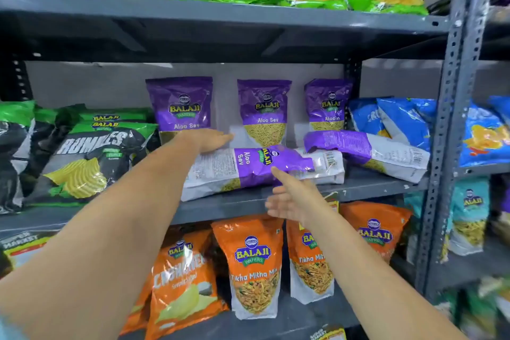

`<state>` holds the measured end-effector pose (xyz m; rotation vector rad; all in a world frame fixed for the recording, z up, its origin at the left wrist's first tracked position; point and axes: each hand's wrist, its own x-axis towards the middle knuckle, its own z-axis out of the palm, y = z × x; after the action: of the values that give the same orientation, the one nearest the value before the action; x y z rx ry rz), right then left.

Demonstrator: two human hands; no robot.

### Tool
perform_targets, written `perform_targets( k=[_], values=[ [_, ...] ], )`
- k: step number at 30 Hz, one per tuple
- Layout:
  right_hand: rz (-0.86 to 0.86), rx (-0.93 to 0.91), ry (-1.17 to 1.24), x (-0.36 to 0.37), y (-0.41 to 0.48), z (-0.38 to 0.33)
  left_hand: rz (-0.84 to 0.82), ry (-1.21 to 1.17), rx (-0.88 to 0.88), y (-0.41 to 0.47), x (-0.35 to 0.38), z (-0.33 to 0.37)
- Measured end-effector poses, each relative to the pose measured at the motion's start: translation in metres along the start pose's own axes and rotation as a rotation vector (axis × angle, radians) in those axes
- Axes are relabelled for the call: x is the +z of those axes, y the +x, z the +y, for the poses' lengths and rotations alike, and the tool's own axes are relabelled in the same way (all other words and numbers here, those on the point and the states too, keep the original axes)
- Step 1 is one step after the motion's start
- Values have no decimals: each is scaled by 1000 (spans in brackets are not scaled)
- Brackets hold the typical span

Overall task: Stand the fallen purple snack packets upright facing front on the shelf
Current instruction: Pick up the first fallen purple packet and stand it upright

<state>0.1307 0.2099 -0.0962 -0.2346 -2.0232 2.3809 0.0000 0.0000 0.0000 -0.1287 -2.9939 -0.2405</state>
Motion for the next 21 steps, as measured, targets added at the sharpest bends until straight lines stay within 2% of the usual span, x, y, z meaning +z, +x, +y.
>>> perform_targets(
  k=[4, 7, 9, 11, 13, 16, 21],
  values=[
    [-80, 29, 158, 24, 4, 1, -116, -56, -74, 22, 5, -18],
    [-50, 1, 209, 36, 11, -1, -147, -94, -93, 125, 35, -58],
    [-41, -12, 235, 43, 12, -2, -172, -118, -116, 156, 40, -66],
    [-20, -26, 250, 48, 16, -1, -206, -155, -135, 99, 24, -41],
    [2, -45, 266, 53, 21, -1, -333, -177, -67, 38, 8, -14],
    [19, -70, 295, 57, 29, -3, -386, -220, -18, 18, 3, -4],
    [36, -114, 295, 64, 44, -11, -395, -342, -40, 22, 7, -16]
  ],
)
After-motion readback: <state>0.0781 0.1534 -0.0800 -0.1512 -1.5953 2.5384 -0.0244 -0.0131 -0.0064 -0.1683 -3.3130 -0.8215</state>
